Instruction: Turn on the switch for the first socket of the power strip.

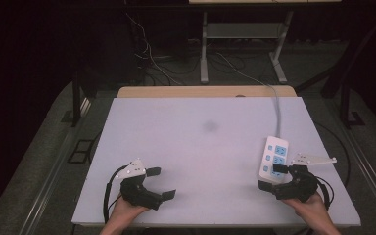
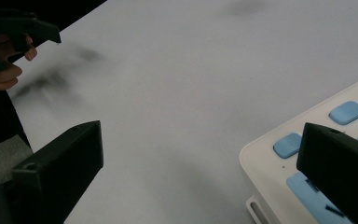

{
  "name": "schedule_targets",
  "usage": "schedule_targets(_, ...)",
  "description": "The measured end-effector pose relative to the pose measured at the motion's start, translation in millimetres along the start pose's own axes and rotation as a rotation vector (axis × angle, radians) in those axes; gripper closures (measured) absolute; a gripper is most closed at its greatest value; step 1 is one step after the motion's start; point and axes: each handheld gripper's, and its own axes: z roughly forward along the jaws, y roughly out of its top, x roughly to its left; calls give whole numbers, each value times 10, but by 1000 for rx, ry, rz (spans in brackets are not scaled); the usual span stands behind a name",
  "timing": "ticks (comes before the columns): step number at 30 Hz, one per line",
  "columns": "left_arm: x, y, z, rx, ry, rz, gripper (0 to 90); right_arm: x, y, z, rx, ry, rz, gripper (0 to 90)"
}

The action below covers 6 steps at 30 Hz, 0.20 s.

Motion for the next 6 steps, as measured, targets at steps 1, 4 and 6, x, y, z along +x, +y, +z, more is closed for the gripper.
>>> schedule_targets(1, 0, 0, 0, 0, 0, 0, 0, -2, -11, 7, -1, 1, -2, 0)
schedule_targets(4, 3, 0, 2, 1, 0, 0, 0, 7, -48, 21, 3, 4, -4, 0)
schedule_targets(6, 5, 1, 3, 2, 1, -1, 0, 13, -58, 24, 3, 5, -10, 0)
